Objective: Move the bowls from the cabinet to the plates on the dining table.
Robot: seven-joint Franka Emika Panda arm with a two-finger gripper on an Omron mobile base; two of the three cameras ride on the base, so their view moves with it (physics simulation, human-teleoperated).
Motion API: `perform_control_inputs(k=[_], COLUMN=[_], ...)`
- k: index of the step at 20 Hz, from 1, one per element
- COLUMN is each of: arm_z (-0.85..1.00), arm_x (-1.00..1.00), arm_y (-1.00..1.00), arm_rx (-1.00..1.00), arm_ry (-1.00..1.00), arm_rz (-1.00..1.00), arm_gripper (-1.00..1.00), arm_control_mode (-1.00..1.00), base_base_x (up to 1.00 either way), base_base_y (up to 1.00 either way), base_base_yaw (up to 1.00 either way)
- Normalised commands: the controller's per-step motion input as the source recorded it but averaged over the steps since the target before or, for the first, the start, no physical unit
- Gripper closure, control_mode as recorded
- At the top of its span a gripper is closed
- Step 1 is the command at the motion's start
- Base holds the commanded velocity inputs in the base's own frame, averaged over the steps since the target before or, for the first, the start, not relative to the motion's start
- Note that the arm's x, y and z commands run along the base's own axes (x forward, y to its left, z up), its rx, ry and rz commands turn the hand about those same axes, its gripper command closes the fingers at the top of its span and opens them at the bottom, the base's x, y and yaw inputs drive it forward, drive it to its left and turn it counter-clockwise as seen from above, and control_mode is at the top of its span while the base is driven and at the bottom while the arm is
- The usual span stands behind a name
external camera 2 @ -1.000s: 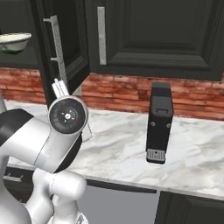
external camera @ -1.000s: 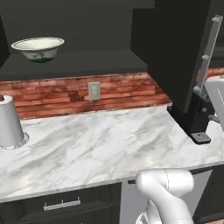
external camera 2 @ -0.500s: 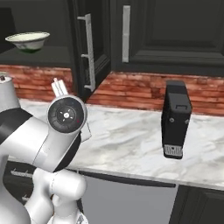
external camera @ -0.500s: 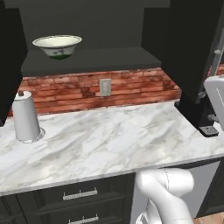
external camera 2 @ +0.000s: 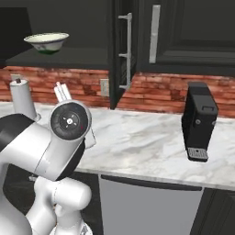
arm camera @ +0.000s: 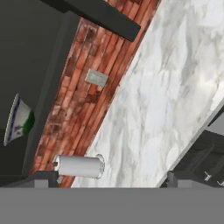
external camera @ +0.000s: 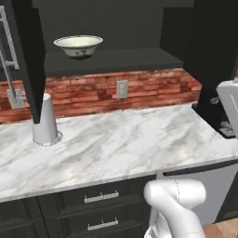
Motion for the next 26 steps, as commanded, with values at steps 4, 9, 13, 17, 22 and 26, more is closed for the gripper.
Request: perform_control_inputs(k=[4, 9, 13, 17, 22, 26], arm_z=[0.0, 0.0, 0.0, 0.0, 0.0, 0.0], arm_x=[0.0, 0.0, 0.0, 0.0, 0.0, 0.0], arm_y=[0.0, 0.0, 0.0, 0.0, 0.0, 0.0], arm_rx=[0.0, 0.0, 0.0, 0.0, 0.0, 0.0], arm_ry=[0.0, 0.0, 0.0, 0.0, 0.0, 0.0], arm_rz=[0.0, 0.0, 0.0, 0.0, 0.0, 0.0], arm_gripper=[-1.0, -1.0, -1.0, -1.0, -1.0, -1.0], arm_control_mode=[1.0, 1.0, 1.0, 1.0, 1.0, 1.0], base_base_x=[-0.05, 0.07, 0.33, 0.35, 0.37, 0.38], base_base_y=[0.61, 0.62, 0.4, 0.05, 0.0, 0.02], base_base_yaw=[0.0, 0.0, 0.0, 0.02, 0.04, 0.03])
